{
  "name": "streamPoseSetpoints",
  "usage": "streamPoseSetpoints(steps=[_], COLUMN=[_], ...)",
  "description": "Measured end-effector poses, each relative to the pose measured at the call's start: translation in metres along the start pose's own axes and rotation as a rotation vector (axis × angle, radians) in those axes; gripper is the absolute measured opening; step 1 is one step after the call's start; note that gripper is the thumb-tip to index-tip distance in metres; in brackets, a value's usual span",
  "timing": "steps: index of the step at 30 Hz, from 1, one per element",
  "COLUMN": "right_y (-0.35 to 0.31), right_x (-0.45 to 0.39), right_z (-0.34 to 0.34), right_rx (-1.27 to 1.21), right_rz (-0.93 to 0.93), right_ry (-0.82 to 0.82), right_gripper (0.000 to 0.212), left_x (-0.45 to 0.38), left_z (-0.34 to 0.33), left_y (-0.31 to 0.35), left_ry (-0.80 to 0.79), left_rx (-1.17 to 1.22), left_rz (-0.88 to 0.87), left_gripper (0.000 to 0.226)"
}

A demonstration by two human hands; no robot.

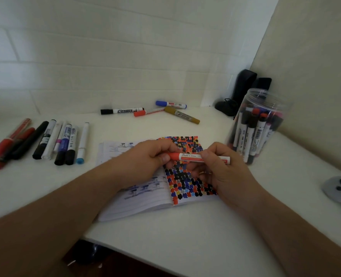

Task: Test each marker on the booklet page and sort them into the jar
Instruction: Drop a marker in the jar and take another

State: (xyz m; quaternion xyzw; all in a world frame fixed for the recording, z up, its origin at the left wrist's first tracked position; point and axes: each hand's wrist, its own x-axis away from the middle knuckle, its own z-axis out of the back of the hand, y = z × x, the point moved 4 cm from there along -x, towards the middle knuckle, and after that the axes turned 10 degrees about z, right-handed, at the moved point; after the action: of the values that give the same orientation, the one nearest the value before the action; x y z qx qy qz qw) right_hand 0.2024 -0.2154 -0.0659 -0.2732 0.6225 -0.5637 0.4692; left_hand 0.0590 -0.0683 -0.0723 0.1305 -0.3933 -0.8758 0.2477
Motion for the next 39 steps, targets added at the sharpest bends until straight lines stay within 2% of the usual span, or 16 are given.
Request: streamPoseSetpoints(steps=[6, 9, 11, 13, 14, 17, 19, 22, 24, 26, 29, 33, 36, 39], right_y=[-0.006, -0.017, -0.019, -0.027, -0.035, -0.072, -0.106, -0.148, -0.168, -0.182, -0.193, -0.198, -0.196, -0.2], right_x=[0.0, 0.002, 0.004, 0.006, 0.007, 0.005, 0.002, -0.012, -0.022, -0.032, -0.043, -0.062, -0.082, -0.1], right_z=[0.004, 0.0, -0.005, -0.006, -0.002, 0.021, 0.047, 0.098, 0.127, 0.148, 0.16, 0.154, 0.144, 0.138], right_rx=[-0.016, 0.102, 0.275, 0.448, 0.481, 0.342, 0.341, 0.463, 0.637, 0.813, 1.021, 1.245, 1.329, 1.445], right_rz=[0.023, 0.114, 0.205, 0.284, 0.306, 0.328, 0.397, 0.397, 0.354, 0.305, 0.197, 0.121, 0.071, 0.029], right_ry=[0.01, -0.004, -0.06, -0.074, -0.06, 0.033, 0.139, 0.311, 0.348, 0.309, 0.161, 0.043, -0.004, -0.041], right_gripper=[0.021, 0.004, 0.008, 0.014, 0.015, 0.02, 0.024, 0.014, 0.016, 0.015, 0.004, 0.03, 0.038, 0.022], left_x=[0.001, 0.003, 0.004, 0.005, 0.003, 0.0, -0.001, -0.003, -0.004, -0.005, -0.004, -0.002, -0.001, 0.001], left_z=[0.002, -0.005, -0.007, -0.009, -0.009, -0.006, -0.005, -0.005, -0.006, -0.007, -0.007, -0.007, -0.007, -0.007], left_y=[0.004, 0.01, 0.011, 0.008, 0.008, 0.007, 0.003, 0.0, -0.001, -0.002, -0.004, 0.0, 0.001, 0.001], left_ry=[-0.031, -0.099, -0.064, -0.002, 0.038, 0.151, 0.186, 0.186, 0.189, 0.195, 0.196, 0.213, 0.208, 0.196], left_rx=[0.049, 0.073, -0.103, -0.362, -0.447, -0.404, -0.308, -0.258, -0.29, -0.304, -0.293, -0.298, -0.308, -0.288], left_rz=[-0.028, -0.027, -0.085, -0.133, -0.124, -0.088, -0.068, -0.016, -0.023, -0.022, -0.018, -0.031, -0.036, -0.039], left_gripper=[0.034, 0.031, 0.031, 0.06, 0.067, 0.041, 0.036, 0.036, 0.036, 0.035, 0.034, 0.034, 0.033, 0.029])
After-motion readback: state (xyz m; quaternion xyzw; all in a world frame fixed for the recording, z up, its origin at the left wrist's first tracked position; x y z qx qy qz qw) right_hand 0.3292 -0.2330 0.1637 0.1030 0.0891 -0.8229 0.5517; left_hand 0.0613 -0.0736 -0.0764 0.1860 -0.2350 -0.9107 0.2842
